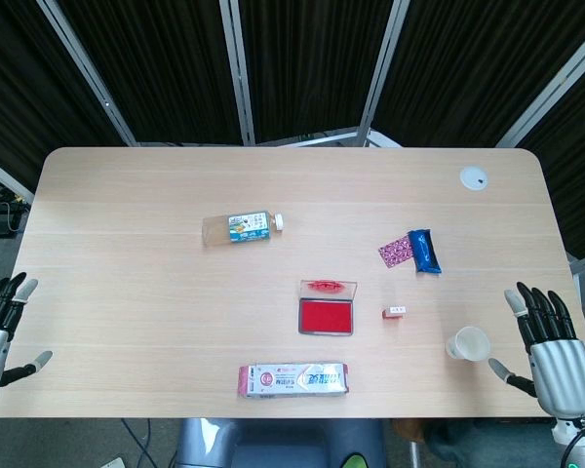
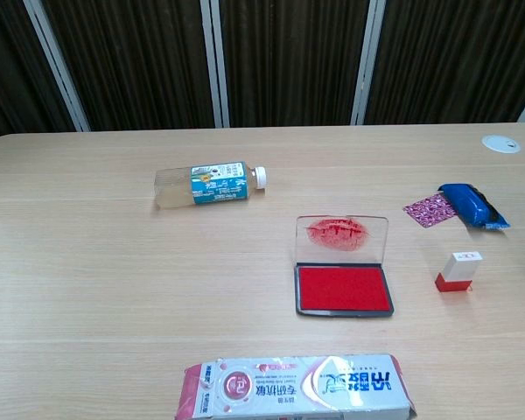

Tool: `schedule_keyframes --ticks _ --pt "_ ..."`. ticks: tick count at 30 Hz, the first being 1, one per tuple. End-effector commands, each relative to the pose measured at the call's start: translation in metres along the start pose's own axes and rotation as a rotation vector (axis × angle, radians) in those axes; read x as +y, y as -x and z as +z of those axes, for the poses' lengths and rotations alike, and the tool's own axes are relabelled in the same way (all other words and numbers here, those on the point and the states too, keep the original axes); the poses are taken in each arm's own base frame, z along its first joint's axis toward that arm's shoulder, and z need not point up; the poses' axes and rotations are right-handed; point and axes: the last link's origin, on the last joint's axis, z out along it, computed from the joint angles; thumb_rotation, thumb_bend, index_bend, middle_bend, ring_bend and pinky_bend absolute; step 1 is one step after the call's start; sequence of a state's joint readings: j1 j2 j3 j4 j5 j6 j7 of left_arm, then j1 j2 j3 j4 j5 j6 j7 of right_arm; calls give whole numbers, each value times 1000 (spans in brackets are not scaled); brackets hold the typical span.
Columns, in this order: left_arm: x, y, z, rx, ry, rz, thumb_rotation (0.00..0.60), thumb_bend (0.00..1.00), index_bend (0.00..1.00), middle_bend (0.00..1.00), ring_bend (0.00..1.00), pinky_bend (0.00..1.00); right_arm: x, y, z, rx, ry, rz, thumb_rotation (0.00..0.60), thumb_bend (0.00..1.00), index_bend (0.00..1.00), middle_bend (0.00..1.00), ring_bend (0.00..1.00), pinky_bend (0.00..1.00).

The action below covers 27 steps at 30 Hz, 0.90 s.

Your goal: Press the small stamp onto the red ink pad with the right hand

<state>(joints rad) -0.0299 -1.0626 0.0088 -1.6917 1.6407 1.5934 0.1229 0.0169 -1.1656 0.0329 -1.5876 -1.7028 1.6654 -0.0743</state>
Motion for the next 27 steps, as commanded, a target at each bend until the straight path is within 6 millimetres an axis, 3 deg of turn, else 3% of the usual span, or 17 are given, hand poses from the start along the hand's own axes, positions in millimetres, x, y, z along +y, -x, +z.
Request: schedule_keyframes --ticks 1,5,6,7,9,11,12,14,20,27 --pt "0 0 -1 -1 -3 0 600 0 0 0 0 0 -1 1 0 -4 -4 1 600 0 0 0 0 0" --pt "-1 0 -1 2 -9 0 600 0 0 0 0 0 -2 5 7 -21 -24 -7 600 0 0 0 2 0" --pt "-2 0 0 6 -10 2 600 0 0 0 0 0 -2 7 13 -23 -31 -9 600 0 0 0 51 50" --pt "-2 1 1 8 -11 4 600 0 0 0 0 0 -2 8 17 -22 -38 -17 600 0 0 0 115 131" --pt "-2 2 2 8 -15 8 600 0 0 0 0 0 -3 12 31 -23 -67 -53 600 0 0 0 429 549" --pt "-1 5 4 -2 -19 14 600 0 0 0 0 0 -4 19 50 -34 -100 -108 600 0 0 0 634 799" --pt "-1 7 6 -8 -22 20 600 0 0 0 0 0 -6 23 59 -46 -113 -120 600 0 0 0 695 857" --pt "-1 11 10 -19 -29 35 600 0 0 0 0 0 -13 31 76 -77 -135 -119 600 0 13 3 743 908" --pt "0 22 19 -47 -59 71 600 0 0 0 0 0 -33 58 114 -225 -148 -96 600 0 186 185 811 990" --pt "0 34 28 -74 -84 106 600 0 0 0 0 0 -51 94 128 -364 -132 -126 600 0 317 308 845 1000"
